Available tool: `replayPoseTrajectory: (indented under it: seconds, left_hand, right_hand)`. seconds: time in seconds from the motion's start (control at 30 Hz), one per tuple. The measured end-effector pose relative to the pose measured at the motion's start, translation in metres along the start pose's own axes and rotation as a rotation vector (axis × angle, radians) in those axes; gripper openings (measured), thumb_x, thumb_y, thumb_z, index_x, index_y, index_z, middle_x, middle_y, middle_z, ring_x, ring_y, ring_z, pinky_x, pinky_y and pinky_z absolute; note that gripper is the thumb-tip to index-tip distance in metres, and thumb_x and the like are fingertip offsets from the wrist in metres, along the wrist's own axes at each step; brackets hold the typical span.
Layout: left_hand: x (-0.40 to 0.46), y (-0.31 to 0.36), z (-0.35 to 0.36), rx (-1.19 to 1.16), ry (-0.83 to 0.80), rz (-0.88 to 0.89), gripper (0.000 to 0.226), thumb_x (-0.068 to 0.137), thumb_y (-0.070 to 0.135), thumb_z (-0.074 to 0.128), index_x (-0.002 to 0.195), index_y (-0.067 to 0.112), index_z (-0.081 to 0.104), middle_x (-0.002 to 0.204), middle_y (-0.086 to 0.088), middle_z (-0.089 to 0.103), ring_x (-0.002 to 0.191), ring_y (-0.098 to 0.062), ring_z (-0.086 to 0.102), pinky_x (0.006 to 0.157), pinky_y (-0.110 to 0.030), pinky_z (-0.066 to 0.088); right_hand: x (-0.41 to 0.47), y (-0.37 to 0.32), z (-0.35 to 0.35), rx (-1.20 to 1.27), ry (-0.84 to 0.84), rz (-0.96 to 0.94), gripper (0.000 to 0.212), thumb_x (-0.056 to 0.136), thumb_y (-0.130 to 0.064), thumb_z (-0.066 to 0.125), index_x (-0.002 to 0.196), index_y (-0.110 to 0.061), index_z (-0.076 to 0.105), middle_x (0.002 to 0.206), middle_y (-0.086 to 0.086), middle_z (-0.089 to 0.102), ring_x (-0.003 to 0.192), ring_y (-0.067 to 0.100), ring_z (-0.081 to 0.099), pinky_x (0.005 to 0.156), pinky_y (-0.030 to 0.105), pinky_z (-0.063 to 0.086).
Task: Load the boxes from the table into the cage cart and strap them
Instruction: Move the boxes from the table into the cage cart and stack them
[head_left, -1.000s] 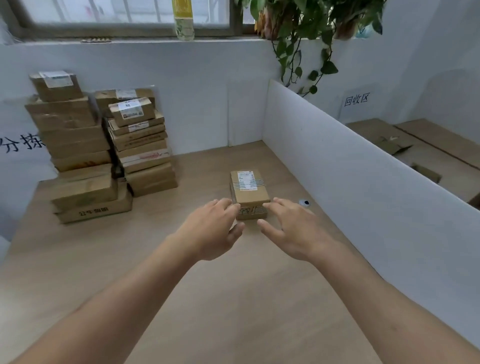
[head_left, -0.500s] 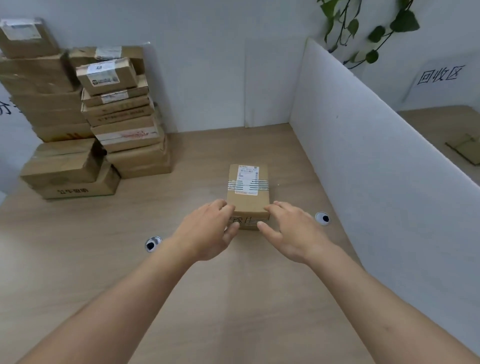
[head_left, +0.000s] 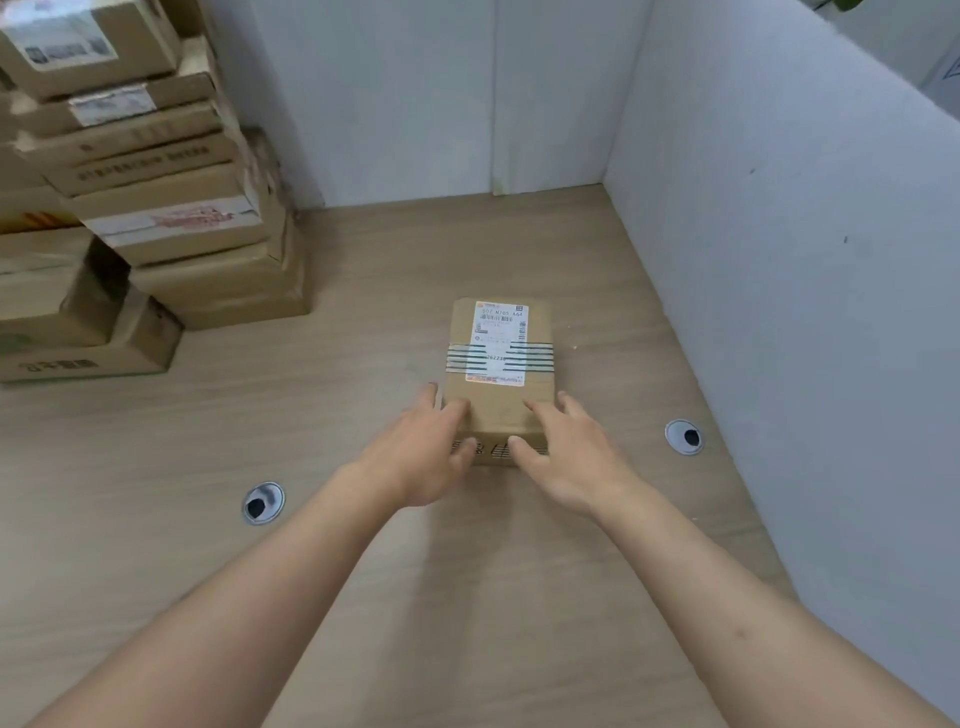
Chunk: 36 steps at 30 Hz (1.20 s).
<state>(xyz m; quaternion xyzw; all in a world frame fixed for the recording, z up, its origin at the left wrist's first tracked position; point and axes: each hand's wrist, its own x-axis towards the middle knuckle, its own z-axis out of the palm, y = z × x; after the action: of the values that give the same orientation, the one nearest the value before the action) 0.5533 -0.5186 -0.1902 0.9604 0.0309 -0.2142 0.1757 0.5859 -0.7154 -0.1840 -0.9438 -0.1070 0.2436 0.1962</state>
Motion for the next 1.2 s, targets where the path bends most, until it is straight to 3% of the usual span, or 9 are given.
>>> replayPoseTrajectory:
  seconds: [0.1, 0.2, 0.3, 0.37, 0.47, 0.57, 0.73, 1.0, 1.2]
  left_hand:
    - [0.017, -0.004, 0.008, -0.114, 0.015, 0.018, 0.056, 0.104, 0.038, 0.052, 0.155, 0.024, 0.034, 0.152, -0.014, 0.033, 0.13, -0.038, 0.052, 0.108, -0.044, 0.045]
    - [0.029, -0.01, 0.017, -0.231, 0.068, 0.023, 0.06, 0.104, 0.042, 0.054, 0.157, 0.029, 0.03, 0.137, -0.007, 0.041, 0.11, -0.03, 0.059, 0.098, -0.037, 0.048]
    - [0.03, -0.017, 0.025, -0.284, 0.114, -0.031, 0.067, 0.104, 0.049, 0.053, 0.162, 0.04, 0.02, 0.119, -0.003, 0.036, 0.093, -0.022, 0.054, 0.087, -0.033, 0.044]
    - [0.027, -0.021, 0.032, -0.332, 0.114, -0.03, 0.071, 0.102, 0.053, 0.054, 0.162, 0.048, 0.015, 0.118, -0.002, 0.035, 0.09, -0.016, 0.053, 0.091, -0.033, 0.046]
    - [0.021, -0.021, 0.041, -0.423, 0.119, -0.008, 0.075, 0.102, 0.048, 0.058, 0.163, 0.046, 0.015, 0.138, -0.004, 0.037, 0.117, -0.019, 0.054, 0.102, -0.025, 0.038]
    - [0.01, -0.016, 0.046, -0.438, 0.102, 0.04, 0.083, 0.099, 0.043, 0.065, 0.166, 0.033, 0.015, 0.156, -0.002, 0.036, 0.141, -0.015, 0.038, 0.103, -0.014, 0.025]
    - [-0.025, -0.005, 0.032, -0.45, 0.138, 0.072, 0.088, 0.096, 0.048, 0.067, 0.166, 0.035, 0.014, 0.157, 0.003, 0.034, 0.138, -0.008, 0.037, 0.102, -0.014, 0.025]
    - [-0.12, 0.021, -0.011, -0.329, 0.27, 0.117, 0.092, 0.093, 0.061, 0.064, 0.165, 0.037, 0.013, 0.156, 0.004, 0.037, 0.14, -0.016, 0.04, 0.105, -0.028, 0.038]
    - [-0.206, 0.034, -0.039, -0.27, 0.341, 0.12, 0.095, 0.092, 0.063, 0.063, 0.166, 0.032, 0.013, 0.156, -0.003, 0.038, 0.141, -0.02, 0.04, 0.102, -0.024, 0.034]
  right_hand:
    - [0.02, 0.006, 0.011, 0.086, -0.002, 0.032, 0.075, 0.097, -0.056, 0.053, 0.162, -0.038, 0.022, 0.169, 0.009, 0.019, 0.149, 0.032, 0.036, 0.117, 0.041, 0.037]
    - [0.033, 0.009, 0.022, 0.21, 0.084, 0.052, 0.073, 0.095, -0.055, 0.057, 0.159, -0.042, 0.024, 0.143, 0.002, 0.038, 0.129, 0.029, 0.052, 0.103, 0.039, 0.046]
    - [0.034, 0.015, 0.032, 0.265, 0.138, 0.077, 0.073, 0.096, -0.058, 0.058, 0.159, -0.046, 0.023, 0.128, 0.002, 0.037, 0.125, 0.029, 0.052, 0.102, 0.036, 0.043]
    - [0.029, 0.021, 0.039, 0.321, 0.125, 0.059, 0.075, 0.097, -0.057, 0.06, 0.16, -0.051, 0.019, 0.124, 0.003, 0.036, 0.124, 0.026, 0.049, 0.101, 0.029, 0.039]
    - [0.023, 0.024, 0.05, 0.448, 0.159, 0.023, 0.076, 0.098, -0.048, 0.064, 0.161, -0.046, 0.022, 0.135, 0.004, 0.041, 0.133, 0.019, 0.046, 0.103, 0.021, 0.033]
    - [0.011, 0.024, 0.056, 0.468, 0.215, -0.02, 0.075, 0.098, -0.04, 0.068, 0.162, -0.035, 0.03, 0.145, 0.003, 0.048, 0.138, 0.018, 0.046, 0.107, 0.022, 0.034]
    - [-0.029, 0.019, 0.04, 0.459, 0.271, -0.086, 0.083, 0.092, -0.045, 0.072, 0.162, -0.035, 0.029, 0.147, -0.005, 0.048, 0.138, 0.009, 0.044, 0.105, 0.017, 0.032]
    - [-0.112, -0.011, -0.003, 0.396, 0.364, -0.25, 0.088, 0.09, -0.045, 0.075, 0.163, -0.024, 0.031, 0.143, -0.002, 0.049, 0.134, 0.01, 0.046, 0.099, 0.013, 0.032]
    - [-0.183, -0.041, -0.027, 0.344, 0.406, -0.359, 0.088, 0.09, -0.048, 0.074, 0.161, -0.018, 0.033, 0.145, 0.001, 0.048, 0.133, 0.015, 0.047, 0.106, 0.025, 0.04]
